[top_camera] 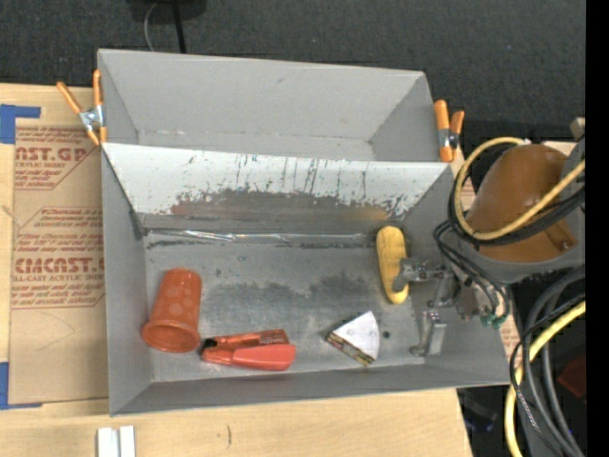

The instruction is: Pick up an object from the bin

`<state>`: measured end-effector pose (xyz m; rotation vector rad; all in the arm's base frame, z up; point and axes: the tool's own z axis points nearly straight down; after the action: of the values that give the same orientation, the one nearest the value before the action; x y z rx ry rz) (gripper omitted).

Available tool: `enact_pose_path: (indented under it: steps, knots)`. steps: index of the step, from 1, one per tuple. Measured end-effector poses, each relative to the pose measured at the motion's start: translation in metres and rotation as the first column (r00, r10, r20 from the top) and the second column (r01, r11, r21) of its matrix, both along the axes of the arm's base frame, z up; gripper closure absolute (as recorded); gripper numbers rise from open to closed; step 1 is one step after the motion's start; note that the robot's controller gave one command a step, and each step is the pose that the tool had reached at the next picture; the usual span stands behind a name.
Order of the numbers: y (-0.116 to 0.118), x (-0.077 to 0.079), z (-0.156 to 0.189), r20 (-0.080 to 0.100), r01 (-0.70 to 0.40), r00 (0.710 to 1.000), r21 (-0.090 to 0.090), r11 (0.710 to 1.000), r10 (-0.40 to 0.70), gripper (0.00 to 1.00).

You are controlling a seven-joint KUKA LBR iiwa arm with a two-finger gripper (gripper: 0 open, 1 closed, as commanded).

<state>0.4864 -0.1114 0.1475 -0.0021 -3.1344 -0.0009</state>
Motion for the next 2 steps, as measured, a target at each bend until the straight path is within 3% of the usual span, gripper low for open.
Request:
enact_pose_path:
  steps: [1,2]
  knots:
    - [0.001,0.002,0.004,0.007,-0.002,1.000,-0.001,1.000,0.002,0.00]
    - [-0.017,0.046,-0.035,0.013,-0.127,0.992,-0.003,0.992,0.127,0.00]
